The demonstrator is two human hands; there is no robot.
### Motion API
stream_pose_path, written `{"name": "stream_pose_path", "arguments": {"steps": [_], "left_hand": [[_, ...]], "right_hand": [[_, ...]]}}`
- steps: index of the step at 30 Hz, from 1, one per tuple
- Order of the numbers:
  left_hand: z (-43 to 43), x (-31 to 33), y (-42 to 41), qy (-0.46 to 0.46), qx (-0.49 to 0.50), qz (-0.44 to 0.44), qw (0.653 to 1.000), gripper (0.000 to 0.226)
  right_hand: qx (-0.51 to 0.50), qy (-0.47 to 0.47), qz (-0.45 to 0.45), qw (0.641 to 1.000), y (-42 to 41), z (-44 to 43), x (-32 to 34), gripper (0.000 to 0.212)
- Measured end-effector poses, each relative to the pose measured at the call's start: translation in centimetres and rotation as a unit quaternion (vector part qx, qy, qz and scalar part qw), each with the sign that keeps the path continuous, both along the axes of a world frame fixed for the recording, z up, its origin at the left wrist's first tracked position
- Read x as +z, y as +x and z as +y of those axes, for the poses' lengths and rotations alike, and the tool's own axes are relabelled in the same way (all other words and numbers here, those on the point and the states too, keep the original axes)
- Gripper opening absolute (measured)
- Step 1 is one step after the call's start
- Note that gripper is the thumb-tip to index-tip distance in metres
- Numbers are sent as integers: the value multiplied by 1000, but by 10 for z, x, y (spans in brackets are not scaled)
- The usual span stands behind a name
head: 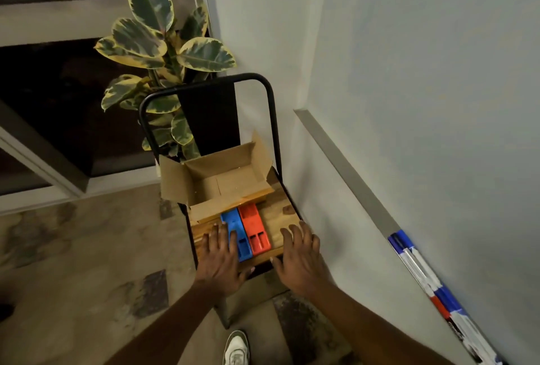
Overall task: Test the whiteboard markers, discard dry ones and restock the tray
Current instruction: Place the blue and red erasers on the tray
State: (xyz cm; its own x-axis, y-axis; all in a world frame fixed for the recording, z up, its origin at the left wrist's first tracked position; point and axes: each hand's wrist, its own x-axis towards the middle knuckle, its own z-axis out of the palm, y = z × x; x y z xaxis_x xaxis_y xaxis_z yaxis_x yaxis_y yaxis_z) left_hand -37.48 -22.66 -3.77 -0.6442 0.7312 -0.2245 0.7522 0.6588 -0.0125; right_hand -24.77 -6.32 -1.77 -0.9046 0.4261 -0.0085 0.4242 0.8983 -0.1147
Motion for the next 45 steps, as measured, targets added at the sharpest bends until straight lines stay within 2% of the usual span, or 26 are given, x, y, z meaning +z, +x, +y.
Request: {"name": "stream_pose_path", "arguments": {"steps": [6,11,17,27,34,36,41,43,45], "left_hand": [[-1,-25,-38,-19,-30,-18,999,100],[-4,-40,-58,-15,-89,-31,995,94],[-4,-43,-70,12,-130,-25,991,90],[4,-39,-75,41,-136,-28,989,97],[4,-45,-70,25,-126,-52,990,102],[6,-44,-66,37,-120,-58,990,100],[19,-45,-59,26,-113,-138,984,109],[26,-44,-55,33,-124,-162,978,109],[33,-43,-52,50,-157,-173,971,104]], "right_hand": [[-40,-40,-39,998,-61,-13,-20,63],[-56,-77,-37,995,-88,-18,-38,65],[-44,-73,-37,996,-91,-21,-47,62],[-54,-82,-27,995,-83,-9,-48,61],[-86,-165,-73,980,-80,12,-39,70],[-89,-158,-92,979,-78,16,-31,73],[-109,-98,-83,986,-58,29,-18,52],[-153,-87,-78,981,-48,35,-21,52],[-205,-83,-66,973,-36,44,-17,41]]}}
